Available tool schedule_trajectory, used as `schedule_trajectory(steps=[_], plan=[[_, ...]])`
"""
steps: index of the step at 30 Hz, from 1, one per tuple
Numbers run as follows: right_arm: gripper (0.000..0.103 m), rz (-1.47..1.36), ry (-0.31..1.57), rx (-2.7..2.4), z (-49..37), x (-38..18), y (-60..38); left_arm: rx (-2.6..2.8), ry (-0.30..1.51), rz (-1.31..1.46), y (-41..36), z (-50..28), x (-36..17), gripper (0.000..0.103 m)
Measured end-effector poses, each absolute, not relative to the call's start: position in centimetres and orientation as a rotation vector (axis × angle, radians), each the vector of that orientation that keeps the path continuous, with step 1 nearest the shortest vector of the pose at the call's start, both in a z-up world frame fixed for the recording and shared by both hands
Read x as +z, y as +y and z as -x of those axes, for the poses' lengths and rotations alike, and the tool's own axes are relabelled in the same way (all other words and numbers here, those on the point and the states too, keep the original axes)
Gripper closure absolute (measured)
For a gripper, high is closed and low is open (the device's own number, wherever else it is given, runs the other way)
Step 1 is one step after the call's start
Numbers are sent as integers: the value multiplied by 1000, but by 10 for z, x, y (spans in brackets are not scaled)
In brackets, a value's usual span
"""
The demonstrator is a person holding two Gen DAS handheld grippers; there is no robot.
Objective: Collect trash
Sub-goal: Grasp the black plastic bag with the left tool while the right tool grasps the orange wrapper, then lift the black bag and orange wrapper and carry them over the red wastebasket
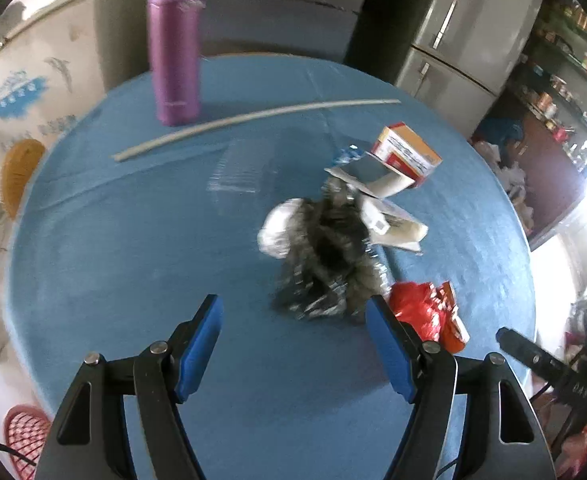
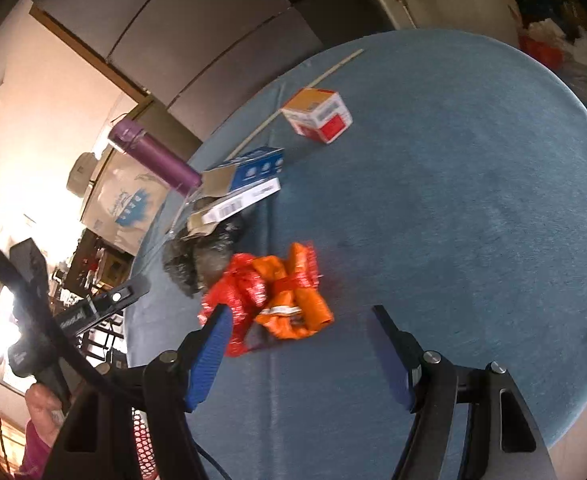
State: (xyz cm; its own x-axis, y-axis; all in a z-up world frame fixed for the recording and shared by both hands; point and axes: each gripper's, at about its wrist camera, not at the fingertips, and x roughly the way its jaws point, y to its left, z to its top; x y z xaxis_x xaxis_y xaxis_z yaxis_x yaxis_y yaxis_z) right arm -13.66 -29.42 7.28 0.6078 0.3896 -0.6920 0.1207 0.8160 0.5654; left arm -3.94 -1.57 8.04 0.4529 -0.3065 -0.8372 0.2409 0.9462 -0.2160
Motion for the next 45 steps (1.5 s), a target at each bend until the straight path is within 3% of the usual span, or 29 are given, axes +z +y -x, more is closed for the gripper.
schedule_trajectory(steps=[4, 10, 12, 13, 18, 25, 26, 40, 41, 43, 44, 45], plan=[[30, -626, 915, 162, 135, 67, -301, -349, 1074, 73, -31, 25, 64, 33], [36, -603, 910, 177, 124, 66, -298, -382, 1076, 119, -40, 12, 55, 68], [43, -578, 927, 188, 116, 64, -292, -406, 1070, 131, -44, 10, 55, 90], [45, -558, 940, 185, 113, 63, -289, -411, 1069, 135, -45, 9, 55, 93], [55, -525, 997, 195, 98, 50, -271, -444, 1061, 131, -47, 10, 53, 100], [71, -432, 995, 200, 98, 54, -247, -443, 1051, 155, -26, 29, 58, 102], [79, -433, 989, 196, 100, 55, -247, -441, 1052, 163, -22, 32, 59, 102], [80, -521, 1012, 169, 126, 57, -280, -371, 1065, 186, 42, 81, 75, 102], [80, -536, 1015, 170, 125, 57, -281, -364, 1066, 178, 42, 82, 76, 96], [79, -574, 1004, 175, 125, 58, -286, -357, 1057, 163, 41, 82, 78, 67], [77, -583, 998, 173, 125, 60, -287, -353, 1042, 158, 39, 82, 80, 39], [75, -585, 996, 172, 124, 61, -287, -345, 1027, 154, 38, 82, 82, 30]])
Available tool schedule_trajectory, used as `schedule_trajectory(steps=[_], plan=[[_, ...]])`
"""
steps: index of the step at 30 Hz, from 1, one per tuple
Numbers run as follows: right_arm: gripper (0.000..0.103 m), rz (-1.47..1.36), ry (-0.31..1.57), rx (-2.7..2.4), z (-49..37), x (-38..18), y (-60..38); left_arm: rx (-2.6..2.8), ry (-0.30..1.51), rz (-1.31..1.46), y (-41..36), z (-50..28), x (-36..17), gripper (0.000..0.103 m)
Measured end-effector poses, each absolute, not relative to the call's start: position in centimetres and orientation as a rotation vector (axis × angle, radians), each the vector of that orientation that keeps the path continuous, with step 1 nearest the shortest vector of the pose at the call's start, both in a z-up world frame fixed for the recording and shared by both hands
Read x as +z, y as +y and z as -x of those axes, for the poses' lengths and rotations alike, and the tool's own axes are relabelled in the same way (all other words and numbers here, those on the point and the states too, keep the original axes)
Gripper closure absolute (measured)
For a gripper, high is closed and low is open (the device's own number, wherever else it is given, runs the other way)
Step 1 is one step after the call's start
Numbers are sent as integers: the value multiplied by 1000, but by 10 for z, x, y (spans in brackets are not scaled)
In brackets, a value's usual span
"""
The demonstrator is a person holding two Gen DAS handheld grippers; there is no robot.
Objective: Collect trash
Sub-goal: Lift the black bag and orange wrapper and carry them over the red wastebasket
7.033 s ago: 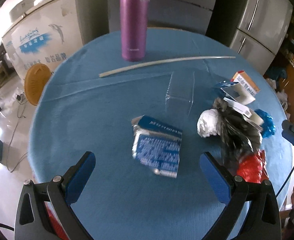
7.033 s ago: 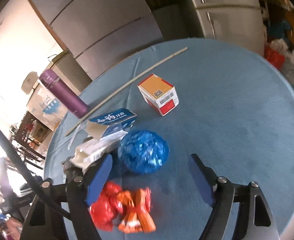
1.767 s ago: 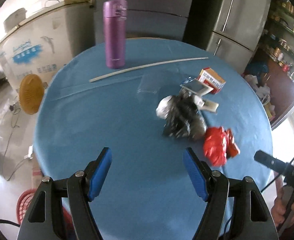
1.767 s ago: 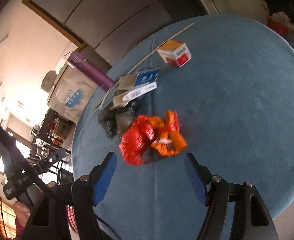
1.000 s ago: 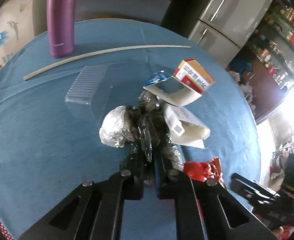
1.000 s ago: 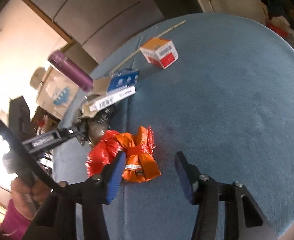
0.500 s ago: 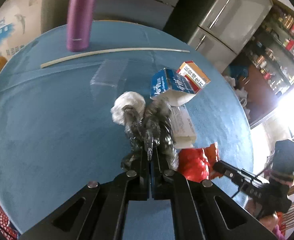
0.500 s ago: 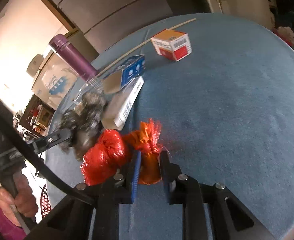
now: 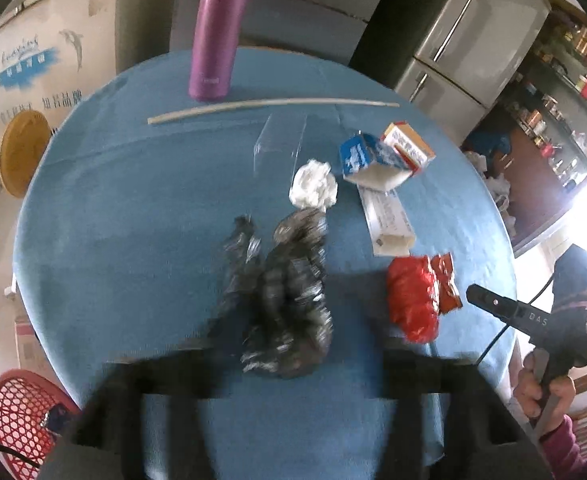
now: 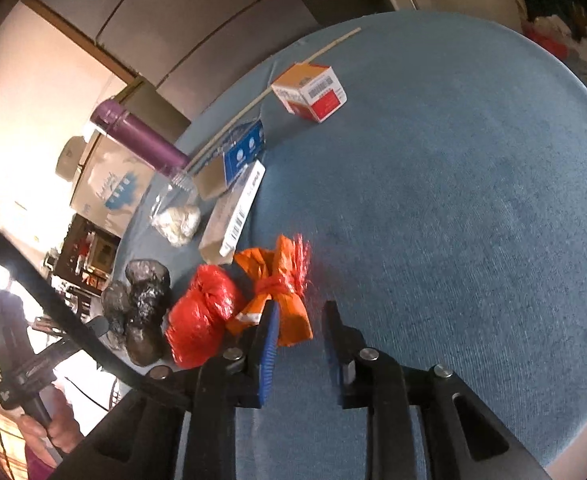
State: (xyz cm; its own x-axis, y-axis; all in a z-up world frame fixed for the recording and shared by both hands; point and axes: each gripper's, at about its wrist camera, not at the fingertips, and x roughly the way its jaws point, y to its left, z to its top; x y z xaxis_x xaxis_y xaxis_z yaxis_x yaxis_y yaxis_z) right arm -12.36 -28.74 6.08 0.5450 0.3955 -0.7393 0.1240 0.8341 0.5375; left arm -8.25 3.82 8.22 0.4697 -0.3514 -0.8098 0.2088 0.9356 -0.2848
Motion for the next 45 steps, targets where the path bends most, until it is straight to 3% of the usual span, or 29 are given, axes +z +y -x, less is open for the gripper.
schedule_trajectory(steps=[4, 5, 6, 7, 10, 13, 14, 15, 24, 26, 27, 28, 34, 45], plan=[[66, -562, 998, 163, 117, 61, -282, -377, 1000, 80, 16, 79, 83, 29], [59, -563, 1002, 166, 114, 60, -280, -371, 1000, 49, 10, 76, 80, 29], [44, -569, 1003, 171, 113, 59, -279, -355, 1002, 19, 5, 74, 77, 29], [38, -573, 992, 175, 112, 59, -278, -338, 1002, -2, 2, 73, 74, 29], [36, -516, 965, 177, 112, 63, -268, -309, 1002, -9, 7, 73, 68, 29], [42, -429, 971, 164, 108, 62, -255, -276, 1002, 0, 18, 72, 66, 29], [54, -409, 980, 158, 107, 60, -252, -267, 1002, 2, 21, 72, 65, 29], [58, -386, 1000, 153, 103, 57, -247, -255, 1006, 8, 26, 70, 63, 29], [75, -322, 969, 99, 104, 62, -240, -233, 1091, 51, 32, 59, 30, 30], [75, -330, 951, 95, 109, 67, -244, -231, 1100, 98, 38, 58, 25, 36], [76, -333, 937, 93, 112, 72, -247, -236, 1084, 107, 40, 59, 27, 56], [76, -333, 925, 89, 114, 75, -249, -248, 1086, 110, 40, 59, 27, 62], [76, -355, 858, 96, 131, 100, -258, -238, 1067, 140, 46, 69, 39, 65], [76, -348, 792, 279, 145, 137, -213, -165, 870, 92, 73, 130, 117, 65]])
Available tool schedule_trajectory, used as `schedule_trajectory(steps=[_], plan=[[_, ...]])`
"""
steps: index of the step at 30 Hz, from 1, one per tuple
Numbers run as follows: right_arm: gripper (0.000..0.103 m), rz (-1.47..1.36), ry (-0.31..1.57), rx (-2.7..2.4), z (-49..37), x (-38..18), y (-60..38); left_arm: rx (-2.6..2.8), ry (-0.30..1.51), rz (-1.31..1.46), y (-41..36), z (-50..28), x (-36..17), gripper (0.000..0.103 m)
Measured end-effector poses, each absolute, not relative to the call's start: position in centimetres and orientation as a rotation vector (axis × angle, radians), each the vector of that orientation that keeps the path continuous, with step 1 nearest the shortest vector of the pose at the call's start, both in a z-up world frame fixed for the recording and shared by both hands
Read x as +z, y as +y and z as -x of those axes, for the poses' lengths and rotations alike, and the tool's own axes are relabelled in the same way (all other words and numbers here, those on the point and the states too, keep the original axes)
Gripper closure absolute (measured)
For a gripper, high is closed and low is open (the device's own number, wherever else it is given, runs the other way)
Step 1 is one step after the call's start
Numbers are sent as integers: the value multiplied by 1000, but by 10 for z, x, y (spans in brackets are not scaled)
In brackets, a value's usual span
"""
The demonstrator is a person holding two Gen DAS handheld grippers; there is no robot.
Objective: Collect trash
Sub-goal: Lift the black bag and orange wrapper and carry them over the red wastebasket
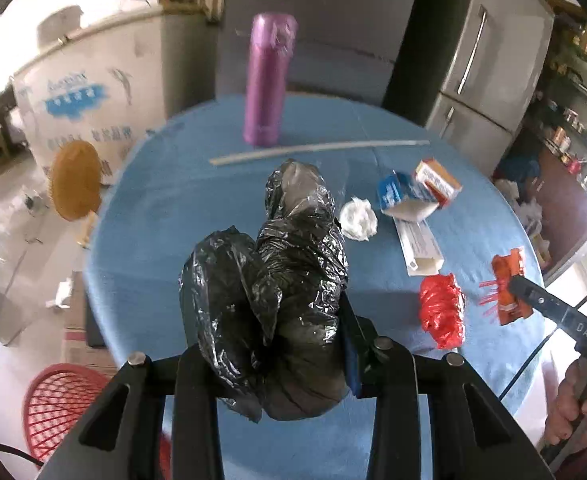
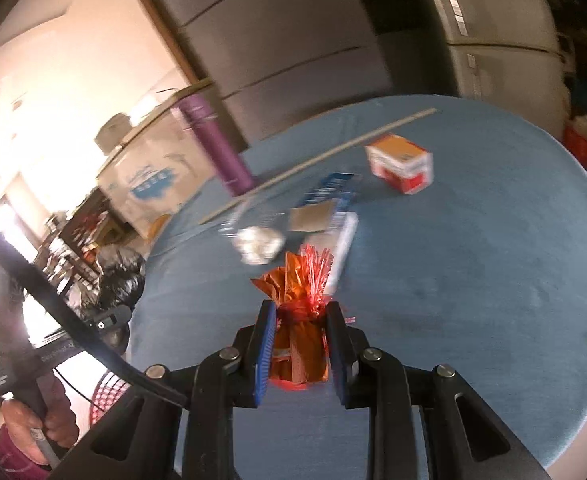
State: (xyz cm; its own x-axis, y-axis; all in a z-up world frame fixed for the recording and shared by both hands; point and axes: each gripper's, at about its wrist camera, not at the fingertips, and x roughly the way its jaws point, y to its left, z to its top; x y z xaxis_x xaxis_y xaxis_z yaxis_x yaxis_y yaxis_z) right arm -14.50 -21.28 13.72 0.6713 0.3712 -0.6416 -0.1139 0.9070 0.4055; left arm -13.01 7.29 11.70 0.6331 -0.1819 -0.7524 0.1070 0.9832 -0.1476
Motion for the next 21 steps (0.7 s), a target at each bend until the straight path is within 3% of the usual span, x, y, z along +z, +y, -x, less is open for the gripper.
schedule_trajectory(steps=[21], plan=[[76, -77, 809, 749, 166, 153, -16, 226, 786, 72, 194, 217, 135, 65]])
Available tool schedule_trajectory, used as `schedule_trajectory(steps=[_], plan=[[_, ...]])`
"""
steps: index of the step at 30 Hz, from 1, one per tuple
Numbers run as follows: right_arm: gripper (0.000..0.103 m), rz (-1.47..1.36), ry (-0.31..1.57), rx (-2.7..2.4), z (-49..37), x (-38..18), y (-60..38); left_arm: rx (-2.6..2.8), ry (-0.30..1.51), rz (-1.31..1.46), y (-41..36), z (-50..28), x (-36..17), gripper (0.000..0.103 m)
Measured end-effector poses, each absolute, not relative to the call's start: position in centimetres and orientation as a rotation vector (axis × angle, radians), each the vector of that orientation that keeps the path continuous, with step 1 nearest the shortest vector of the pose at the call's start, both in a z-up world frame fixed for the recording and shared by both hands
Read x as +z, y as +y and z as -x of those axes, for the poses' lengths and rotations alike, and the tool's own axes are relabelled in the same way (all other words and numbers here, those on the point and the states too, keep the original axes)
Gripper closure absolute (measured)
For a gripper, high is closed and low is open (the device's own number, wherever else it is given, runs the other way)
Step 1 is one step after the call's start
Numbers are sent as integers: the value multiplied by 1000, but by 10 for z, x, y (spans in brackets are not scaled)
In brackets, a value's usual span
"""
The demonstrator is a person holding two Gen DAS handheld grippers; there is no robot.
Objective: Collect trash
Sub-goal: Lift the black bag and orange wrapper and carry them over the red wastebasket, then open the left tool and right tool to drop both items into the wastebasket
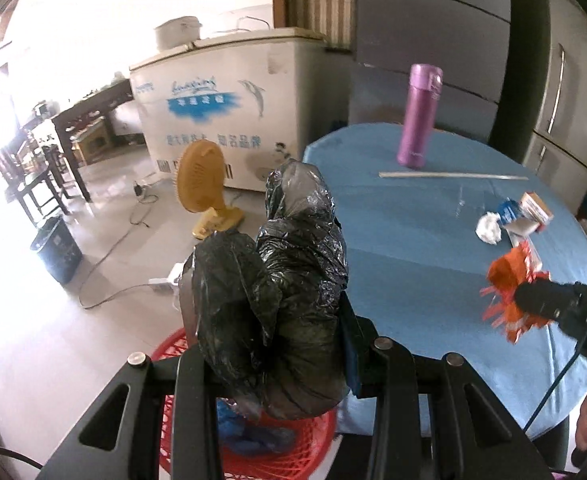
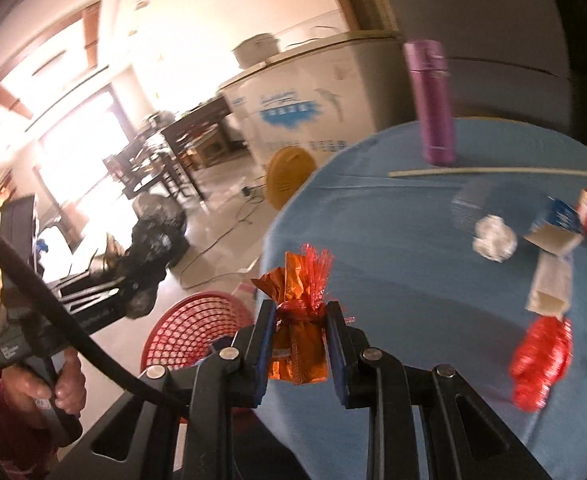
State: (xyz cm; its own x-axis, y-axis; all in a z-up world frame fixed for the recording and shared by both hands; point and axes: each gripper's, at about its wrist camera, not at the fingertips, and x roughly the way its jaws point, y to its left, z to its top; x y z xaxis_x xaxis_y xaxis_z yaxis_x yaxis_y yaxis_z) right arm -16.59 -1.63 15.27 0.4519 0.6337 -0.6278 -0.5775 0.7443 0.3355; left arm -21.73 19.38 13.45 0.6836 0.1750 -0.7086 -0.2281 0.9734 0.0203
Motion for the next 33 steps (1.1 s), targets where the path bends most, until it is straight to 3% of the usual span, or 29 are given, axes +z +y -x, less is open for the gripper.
schedule_trajectory(steps=[33], plan=[[76, 90, 788, 1042, 192, 160, 134, 464, 793, 168, 285, 287, 127, 65]])
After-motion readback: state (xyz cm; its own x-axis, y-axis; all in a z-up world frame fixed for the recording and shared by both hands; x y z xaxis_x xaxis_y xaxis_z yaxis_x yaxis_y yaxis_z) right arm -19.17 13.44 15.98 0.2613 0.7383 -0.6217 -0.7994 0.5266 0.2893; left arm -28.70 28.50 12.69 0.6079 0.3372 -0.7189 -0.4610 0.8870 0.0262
